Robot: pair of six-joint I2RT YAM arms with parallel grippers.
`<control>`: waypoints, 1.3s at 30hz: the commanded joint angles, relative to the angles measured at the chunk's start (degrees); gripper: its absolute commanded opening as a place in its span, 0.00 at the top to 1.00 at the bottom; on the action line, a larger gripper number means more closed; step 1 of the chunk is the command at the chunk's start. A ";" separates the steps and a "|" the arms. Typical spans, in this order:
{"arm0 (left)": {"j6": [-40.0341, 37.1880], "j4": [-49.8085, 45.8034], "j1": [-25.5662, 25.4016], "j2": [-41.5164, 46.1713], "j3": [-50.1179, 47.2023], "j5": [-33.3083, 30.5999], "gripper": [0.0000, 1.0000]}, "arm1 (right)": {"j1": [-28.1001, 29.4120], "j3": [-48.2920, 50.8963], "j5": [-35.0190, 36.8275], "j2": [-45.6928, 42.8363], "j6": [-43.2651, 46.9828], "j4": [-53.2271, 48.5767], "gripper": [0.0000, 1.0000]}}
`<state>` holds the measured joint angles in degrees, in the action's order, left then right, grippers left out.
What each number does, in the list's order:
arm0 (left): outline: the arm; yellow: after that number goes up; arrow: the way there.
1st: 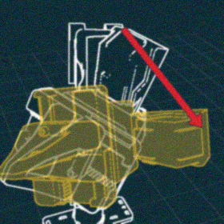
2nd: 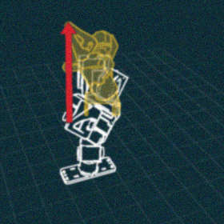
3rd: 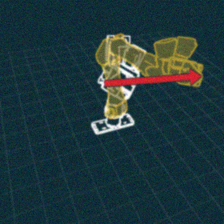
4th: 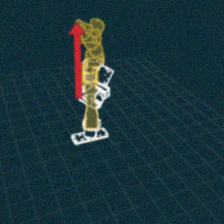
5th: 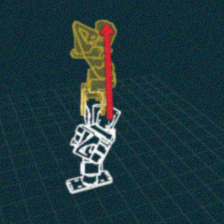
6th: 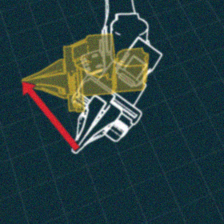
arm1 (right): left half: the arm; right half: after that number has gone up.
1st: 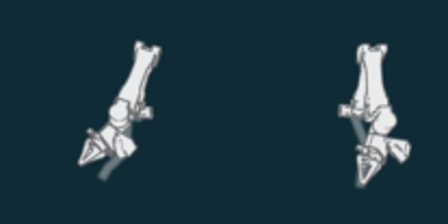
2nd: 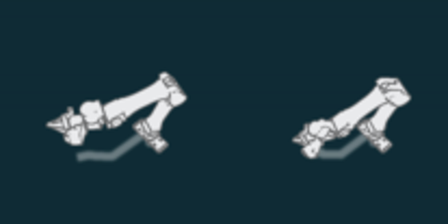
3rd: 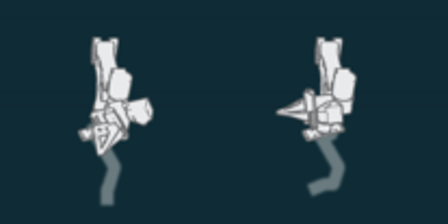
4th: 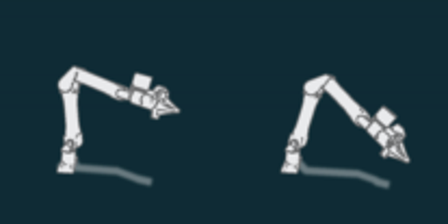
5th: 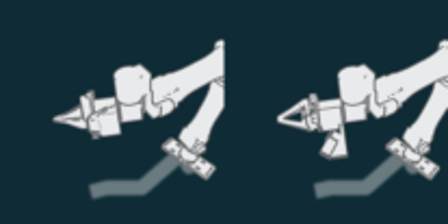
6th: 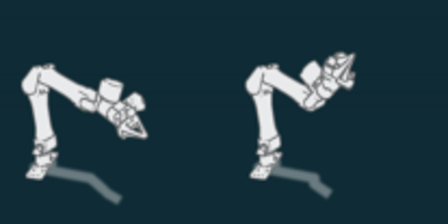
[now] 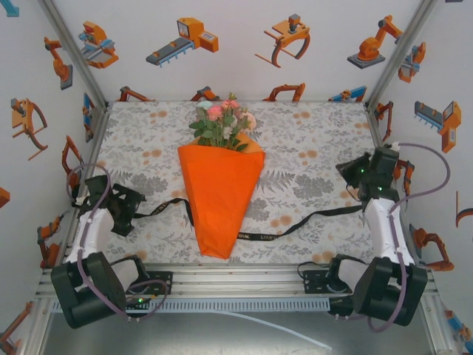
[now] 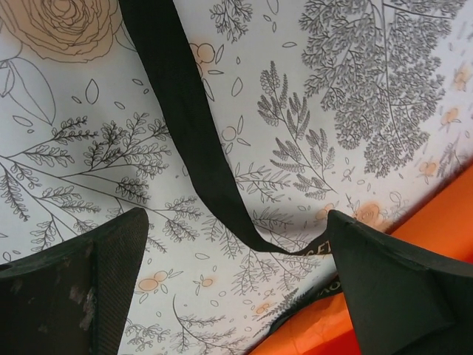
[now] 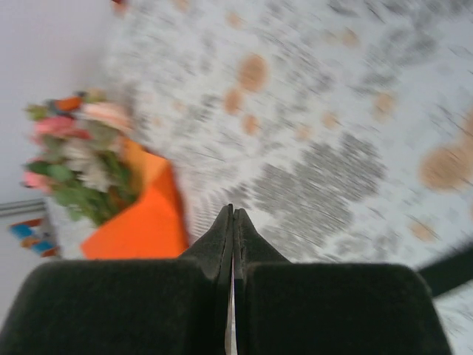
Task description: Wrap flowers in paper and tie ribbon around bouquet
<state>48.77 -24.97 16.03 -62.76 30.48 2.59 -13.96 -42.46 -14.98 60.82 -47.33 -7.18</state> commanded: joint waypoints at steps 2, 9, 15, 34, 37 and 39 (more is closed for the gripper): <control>-1.90 1.43 -2.23 -5.31 6.11 -2.18 0.01 | 0.85 -4.97 0.66 -0.17 -4.49 3.58 1.00; 2.39 -3.42 -8.68 -14.08 10.23 -5.15 0.08 | 1.89 -9.30 13.28 -3.02 2.59 -19.49 0.77; 14.03 -11.45 -9.53 -11.05 8.43 -6.74 0.18 | 1.91 -6.58 13.87 -6.54 4.26 -21.55 0.72; 32.85 -34.78 -13.38 -4.73 15.66 -4.68 0.38 | 1.91 -3.70 8.94 -6.69 1.84 -18.24 0.72; 39.37 -30.96 -14.59 -5.32 11.88 -1.90 0.37 | 1.87 -3.81 7.25 -5.87 1.10 -16.86 0.72; 41.59 -28.84 -14.89 -6.43 10.55 -1.84 0.36 | 1.91 -4.45 6.75 -4.98 1.28 -16.95 0.71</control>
<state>82.11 -52.01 1.56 -68.03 42.81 -1.50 -12.21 -46.46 -6.42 55.22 -45.25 -26.55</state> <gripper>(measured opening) 0.639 0.283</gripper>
